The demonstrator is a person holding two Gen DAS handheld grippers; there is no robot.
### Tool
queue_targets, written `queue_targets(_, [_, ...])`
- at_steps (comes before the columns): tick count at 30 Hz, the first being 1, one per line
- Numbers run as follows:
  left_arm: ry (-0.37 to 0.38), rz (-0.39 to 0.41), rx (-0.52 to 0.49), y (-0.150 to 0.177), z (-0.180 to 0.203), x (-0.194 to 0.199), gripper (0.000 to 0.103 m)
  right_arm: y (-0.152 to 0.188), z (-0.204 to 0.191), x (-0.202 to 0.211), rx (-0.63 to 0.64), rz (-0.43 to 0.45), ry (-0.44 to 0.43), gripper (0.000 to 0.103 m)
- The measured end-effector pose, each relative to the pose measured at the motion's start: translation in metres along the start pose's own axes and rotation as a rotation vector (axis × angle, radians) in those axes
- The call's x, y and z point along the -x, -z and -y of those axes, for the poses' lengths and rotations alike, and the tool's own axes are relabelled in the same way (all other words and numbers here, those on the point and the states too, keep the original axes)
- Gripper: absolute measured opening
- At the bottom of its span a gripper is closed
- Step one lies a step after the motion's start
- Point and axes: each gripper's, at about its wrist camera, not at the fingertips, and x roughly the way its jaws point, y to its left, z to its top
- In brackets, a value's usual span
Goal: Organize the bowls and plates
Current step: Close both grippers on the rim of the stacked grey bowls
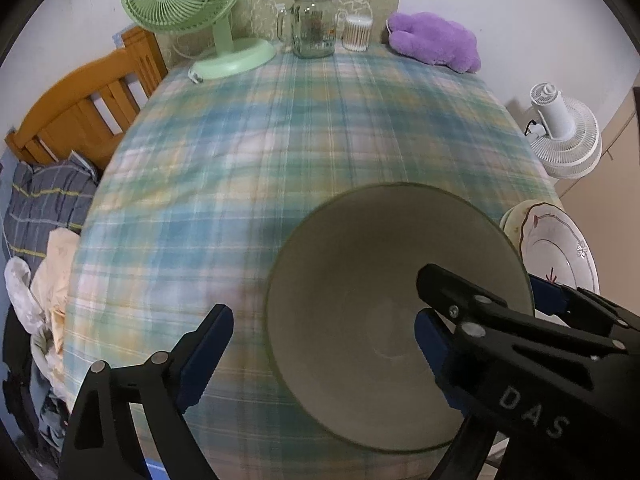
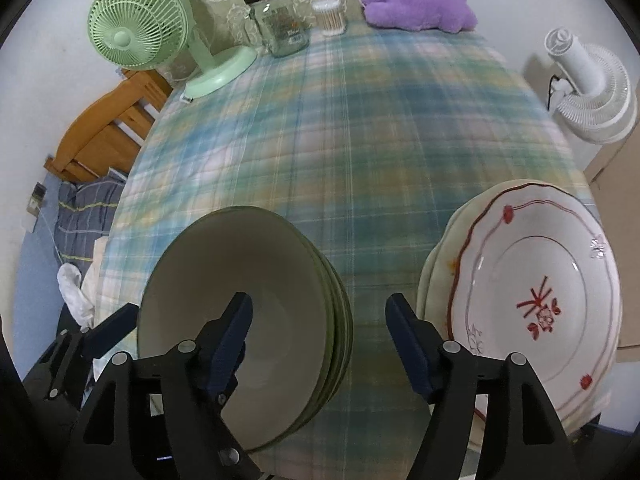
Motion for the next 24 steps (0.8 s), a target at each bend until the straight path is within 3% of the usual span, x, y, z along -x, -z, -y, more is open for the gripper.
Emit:
queue_targets(8, [0.009, -0.016, 0.044, 0.001, 0.003, -0.01, 0.093, -0.005, 0.006, -0.017, 0.01, -0.034, -0.066, 0.071])
queue_targets(18, [0.037, -0.067, 0.024, -0.005, 0.007, -0.021, 0.093, -0.011, 0.004, -0.032, 0.003, -0.09, -0.11, 0.041])
queue_targets(24, [0.021, -0.072, 0.004, -0.007, 0.003, -0.017, 0.094, -0.011, 0.002, -0.032, 0.006, -0.097, -0.091, 0.04])
